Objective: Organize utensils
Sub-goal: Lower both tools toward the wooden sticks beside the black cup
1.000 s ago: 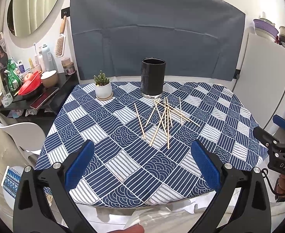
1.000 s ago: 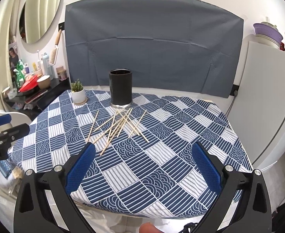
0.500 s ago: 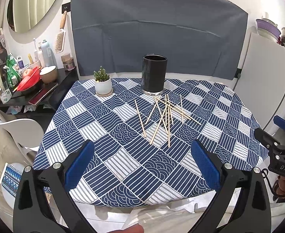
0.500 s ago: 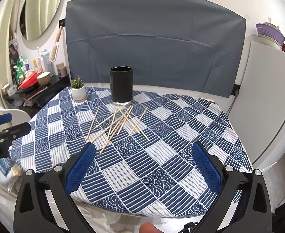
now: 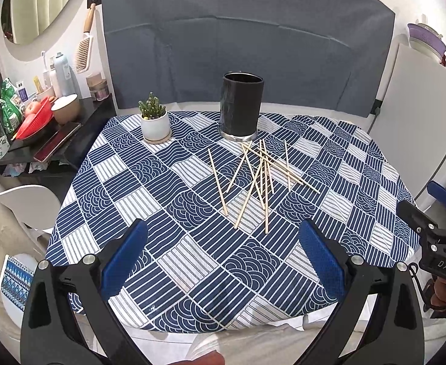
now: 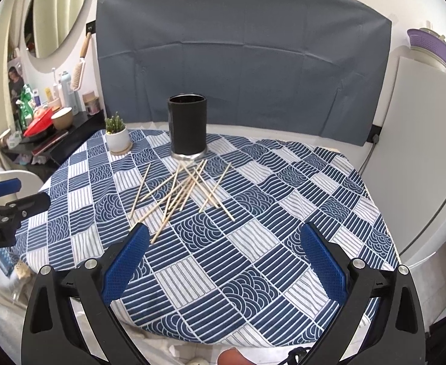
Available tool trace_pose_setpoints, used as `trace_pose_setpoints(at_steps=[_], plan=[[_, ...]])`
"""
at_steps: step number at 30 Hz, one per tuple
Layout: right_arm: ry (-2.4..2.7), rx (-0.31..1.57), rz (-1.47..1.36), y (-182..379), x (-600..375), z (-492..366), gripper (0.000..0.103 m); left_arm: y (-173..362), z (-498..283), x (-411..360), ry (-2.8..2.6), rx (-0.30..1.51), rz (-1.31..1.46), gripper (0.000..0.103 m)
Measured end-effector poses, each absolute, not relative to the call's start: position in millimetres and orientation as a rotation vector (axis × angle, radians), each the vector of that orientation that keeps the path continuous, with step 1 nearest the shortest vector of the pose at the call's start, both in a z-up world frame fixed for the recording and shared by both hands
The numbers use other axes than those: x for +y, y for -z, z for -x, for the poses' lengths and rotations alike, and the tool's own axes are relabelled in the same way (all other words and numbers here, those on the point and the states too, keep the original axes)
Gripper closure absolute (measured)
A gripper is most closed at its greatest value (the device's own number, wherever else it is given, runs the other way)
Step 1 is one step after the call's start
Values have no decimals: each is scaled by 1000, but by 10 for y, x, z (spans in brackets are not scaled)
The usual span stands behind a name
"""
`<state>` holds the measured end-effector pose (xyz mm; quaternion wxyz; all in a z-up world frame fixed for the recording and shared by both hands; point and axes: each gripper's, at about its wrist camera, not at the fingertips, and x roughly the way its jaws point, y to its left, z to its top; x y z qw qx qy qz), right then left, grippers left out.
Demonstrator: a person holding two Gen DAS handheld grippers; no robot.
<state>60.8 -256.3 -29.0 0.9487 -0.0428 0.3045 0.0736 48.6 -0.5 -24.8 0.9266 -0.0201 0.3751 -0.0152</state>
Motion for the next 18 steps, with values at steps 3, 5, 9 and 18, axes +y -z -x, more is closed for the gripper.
trace_pose_setpoints(at_steps=[3,5,9,18], plan=[[-151,634,85,306,-2533,-735,8,289,-604,-15,38,791,30,6],[-154,648,85,328,-2506,-837,8,316,-677,-16,39,804,28,6],[-154,675,96,372,-2451,-1014,8,410,-876,21,36,850,41,6],[-183,741,133,482,-2252,-1545,8,565,-1300,81,15,933,33,6]])
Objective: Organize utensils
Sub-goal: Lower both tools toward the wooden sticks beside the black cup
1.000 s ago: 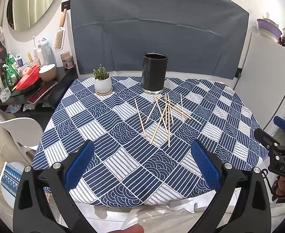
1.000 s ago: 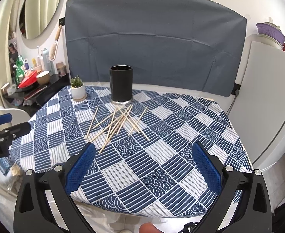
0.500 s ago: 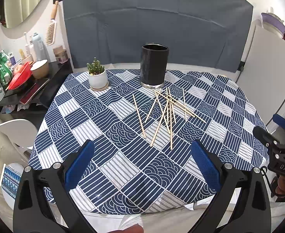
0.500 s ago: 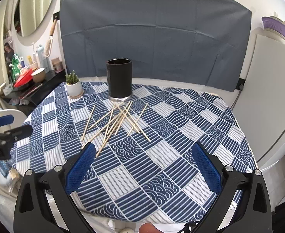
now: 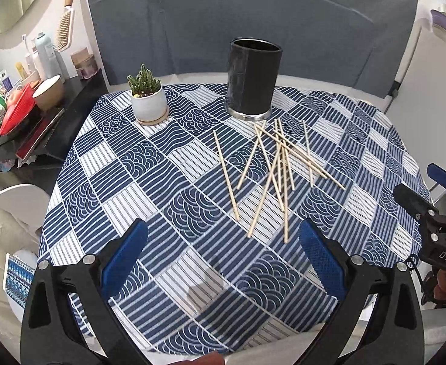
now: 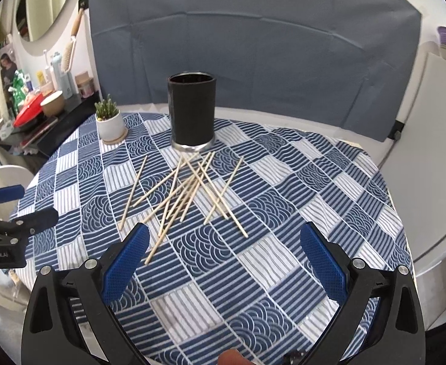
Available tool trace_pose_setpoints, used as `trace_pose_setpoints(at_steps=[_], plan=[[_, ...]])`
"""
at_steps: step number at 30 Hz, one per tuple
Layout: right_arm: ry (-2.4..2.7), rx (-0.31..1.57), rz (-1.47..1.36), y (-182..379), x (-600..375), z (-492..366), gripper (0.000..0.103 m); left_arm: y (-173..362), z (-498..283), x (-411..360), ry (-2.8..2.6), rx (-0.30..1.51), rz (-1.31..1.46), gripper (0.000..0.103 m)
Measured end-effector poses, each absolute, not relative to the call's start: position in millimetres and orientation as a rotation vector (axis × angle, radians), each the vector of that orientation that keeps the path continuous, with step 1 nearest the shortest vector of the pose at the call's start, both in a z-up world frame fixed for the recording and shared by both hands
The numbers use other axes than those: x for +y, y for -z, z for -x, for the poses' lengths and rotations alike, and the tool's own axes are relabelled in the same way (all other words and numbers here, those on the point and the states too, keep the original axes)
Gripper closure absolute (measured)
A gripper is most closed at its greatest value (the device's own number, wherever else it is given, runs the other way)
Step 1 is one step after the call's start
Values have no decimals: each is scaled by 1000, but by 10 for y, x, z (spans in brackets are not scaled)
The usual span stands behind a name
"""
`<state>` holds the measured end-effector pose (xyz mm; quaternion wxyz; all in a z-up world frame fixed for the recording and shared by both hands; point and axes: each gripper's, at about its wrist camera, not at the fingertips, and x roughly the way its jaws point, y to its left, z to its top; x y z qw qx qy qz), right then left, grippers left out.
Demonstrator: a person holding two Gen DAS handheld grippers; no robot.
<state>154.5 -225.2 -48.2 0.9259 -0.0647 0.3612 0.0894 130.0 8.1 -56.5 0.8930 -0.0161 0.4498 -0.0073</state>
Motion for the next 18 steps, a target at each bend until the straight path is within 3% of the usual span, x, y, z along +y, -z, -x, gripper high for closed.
trace_pose_setpoints(at_steps=[18], plan=[[-144,1018,127,1131,-2218,-3046,8,1139,-2395,356,5,1190,75,6]])
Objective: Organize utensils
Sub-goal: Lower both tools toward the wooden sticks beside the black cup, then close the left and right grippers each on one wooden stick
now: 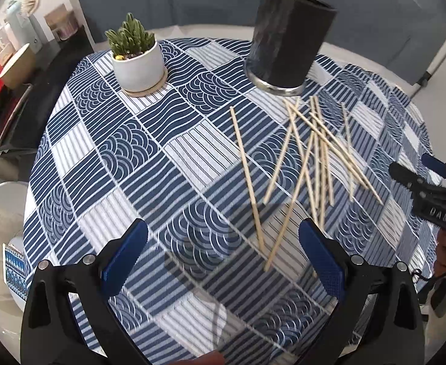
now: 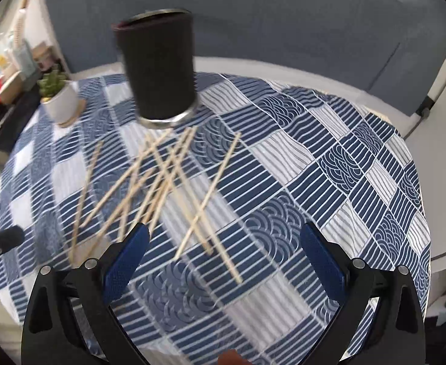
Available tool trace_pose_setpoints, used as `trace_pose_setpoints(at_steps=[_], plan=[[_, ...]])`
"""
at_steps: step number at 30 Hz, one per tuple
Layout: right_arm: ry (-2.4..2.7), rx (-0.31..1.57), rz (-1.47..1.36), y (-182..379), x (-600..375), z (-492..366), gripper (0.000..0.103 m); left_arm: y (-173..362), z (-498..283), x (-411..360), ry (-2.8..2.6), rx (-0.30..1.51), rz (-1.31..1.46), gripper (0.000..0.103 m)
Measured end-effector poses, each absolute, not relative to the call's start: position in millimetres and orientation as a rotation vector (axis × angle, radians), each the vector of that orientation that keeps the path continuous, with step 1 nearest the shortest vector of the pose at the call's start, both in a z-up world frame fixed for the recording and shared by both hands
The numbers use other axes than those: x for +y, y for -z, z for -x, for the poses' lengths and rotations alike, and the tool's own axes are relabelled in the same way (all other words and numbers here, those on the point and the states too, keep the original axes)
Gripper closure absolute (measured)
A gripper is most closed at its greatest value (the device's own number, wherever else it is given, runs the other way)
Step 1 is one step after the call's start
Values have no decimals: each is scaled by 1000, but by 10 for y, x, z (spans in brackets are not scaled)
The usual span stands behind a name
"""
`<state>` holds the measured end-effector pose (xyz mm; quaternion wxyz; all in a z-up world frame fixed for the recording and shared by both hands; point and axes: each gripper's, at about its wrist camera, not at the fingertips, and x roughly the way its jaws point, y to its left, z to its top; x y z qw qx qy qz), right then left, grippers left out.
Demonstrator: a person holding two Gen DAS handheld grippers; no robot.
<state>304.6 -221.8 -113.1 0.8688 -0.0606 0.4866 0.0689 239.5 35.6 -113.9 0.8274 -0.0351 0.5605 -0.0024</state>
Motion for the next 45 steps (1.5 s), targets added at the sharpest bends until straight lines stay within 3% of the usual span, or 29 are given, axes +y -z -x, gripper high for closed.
trace_pose_setpoints(at_steps=[20,32,45], plan=[[-11,1195,124,1861,-2195,-4101,8,1761,-3493,447,5,1302,172,6],[-28,1240,69,1914,-2231,-4153,8,1965,-3620,218,-73,1325,38,4],[-43,1325,-17,1958,-2317,-4187,6,1957,-3602,241,-103,1325,70,4]])
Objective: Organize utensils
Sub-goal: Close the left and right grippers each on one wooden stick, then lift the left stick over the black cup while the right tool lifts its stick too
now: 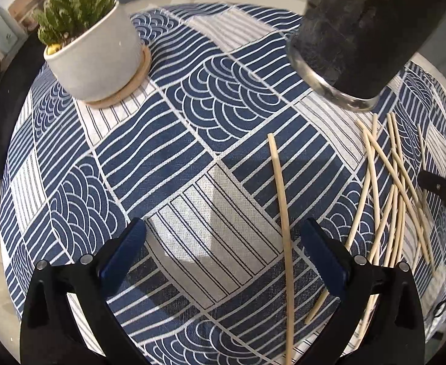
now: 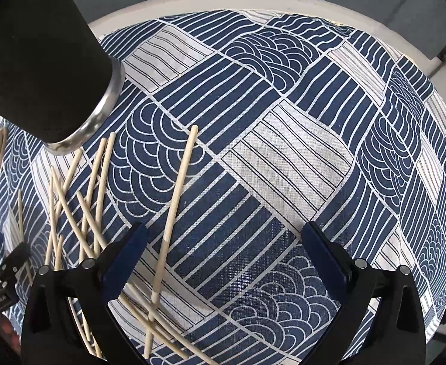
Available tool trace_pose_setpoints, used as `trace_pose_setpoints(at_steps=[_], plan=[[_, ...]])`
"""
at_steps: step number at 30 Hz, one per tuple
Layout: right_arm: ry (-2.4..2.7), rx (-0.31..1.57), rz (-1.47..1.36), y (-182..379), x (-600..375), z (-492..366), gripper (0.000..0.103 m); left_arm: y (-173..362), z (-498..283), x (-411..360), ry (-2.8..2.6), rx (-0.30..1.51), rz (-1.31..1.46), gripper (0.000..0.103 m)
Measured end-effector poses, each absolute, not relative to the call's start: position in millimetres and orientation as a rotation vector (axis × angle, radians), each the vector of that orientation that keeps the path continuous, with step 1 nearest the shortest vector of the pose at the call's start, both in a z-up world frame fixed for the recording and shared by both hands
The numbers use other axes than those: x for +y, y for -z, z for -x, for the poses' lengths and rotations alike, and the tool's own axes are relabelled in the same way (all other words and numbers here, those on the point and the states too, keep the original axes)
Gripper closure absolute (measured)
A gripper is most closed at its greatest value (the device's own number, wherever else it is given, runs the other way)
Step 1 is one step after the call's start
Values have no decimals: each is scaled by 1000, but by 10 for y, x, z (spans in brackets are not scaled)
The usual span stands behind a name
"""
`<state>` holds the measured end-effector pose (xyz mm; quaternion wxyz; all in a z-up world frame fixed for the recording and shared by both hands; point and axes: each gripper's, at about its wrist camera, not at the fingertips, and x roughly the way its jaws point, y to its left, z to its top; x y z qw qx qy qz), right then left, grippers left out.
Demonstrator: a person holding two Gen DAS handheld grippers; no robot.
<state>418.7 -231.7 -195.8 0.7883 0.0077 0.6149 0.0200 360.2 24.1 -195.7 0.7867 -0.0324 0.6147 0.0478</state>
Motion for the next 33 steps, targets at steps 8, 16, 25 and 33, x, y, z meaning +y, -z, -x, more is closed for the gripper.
trace_pose_setpoints(at_steps=[8,16,25,33], plan=[[-54,1399,0,1977,-2286,-4277,11,1961,-3617,234,-100,1255,54,4],[-38,1402,1,1805,-2546,-4307,88,1863,-3571,433,-97,1271,63,34],[10,1402,-26,1782,-2984,-4351,99,1844,-3449,771,-52,1287,67,97],[17,1328,-104,1619,-3492,-4227,99,1814,-3066,948,-7,1282,106,98]])
